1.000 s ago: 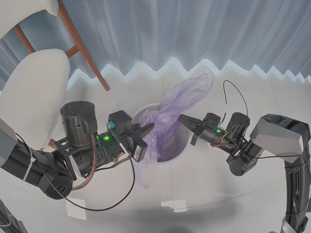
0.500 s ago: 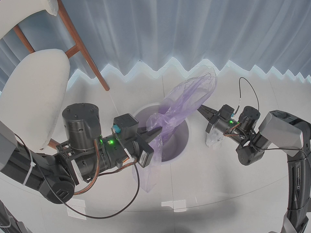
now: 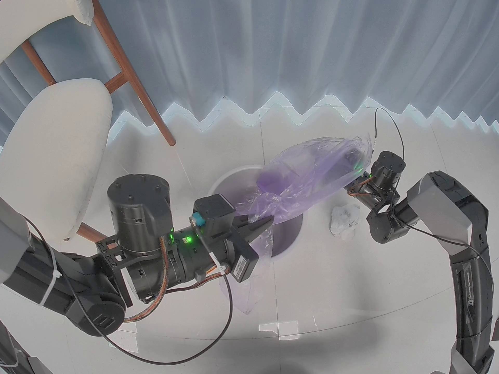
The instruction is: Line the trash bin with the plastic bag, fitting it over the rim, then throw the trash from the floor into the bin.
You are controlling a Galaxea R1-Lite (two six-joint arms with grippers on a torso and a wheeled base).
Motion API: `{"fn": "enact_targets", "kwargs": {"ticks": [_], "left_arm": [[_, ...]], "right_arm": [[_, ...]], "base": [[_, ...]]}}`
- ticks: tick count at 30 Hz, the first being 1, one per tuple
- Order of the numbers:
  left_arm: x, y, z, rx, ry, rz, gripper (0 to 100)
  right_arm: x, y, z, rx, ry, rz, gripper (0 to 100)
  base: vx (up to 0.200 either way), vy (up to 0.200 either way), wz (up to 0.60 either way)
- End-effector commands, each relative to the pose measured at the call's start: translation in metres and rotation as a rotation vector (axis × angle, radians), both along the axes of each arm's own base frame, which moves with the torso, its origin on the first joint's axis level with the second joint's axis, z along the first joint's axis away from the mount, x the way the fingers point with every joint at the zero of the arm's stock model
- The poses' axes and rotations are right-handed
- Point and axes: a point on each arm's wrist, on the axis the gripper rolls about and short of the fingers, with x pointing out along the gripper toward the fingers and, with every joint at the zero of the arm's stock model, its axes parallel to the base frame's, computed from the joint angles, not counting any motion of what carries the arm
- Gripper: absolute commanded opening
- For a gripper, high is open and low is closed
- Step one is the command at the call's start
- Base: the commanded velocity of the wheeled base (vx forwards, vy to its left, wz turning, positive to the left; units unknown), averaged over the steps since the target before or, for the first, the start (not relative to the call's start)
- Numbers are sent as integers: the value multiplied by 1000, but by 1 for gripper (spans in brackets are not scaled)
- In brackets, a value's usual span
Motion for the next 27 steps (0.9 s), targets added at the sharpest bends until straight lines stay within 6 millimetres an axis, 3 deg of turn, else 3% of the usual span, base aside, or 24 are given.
{"fn": "enact_targets", "kwargs": {"ticks": [1, 9, 17, 27], "left_arm": [[1, 1, -1, 1, 2, 4, 0], [3, 4, 1, -9, 2, 18, 0], [6, 8, 2, -17, -5, 35, 0], [17, 17, 2, -18, -9, 77, 0]], "right_arm": [[15, 11, -3, 5, -12, 4, 0], [9, 35, 2, 10, -34, 55, 0], [0, 47, 8, 12, -57, 85, 0], [-36, 63, -9, 6, -7, 135, 0]], "base": [[0, 0, 0], [0, 0, 0], [0, 0, 0], [0, 0, 0]]}}
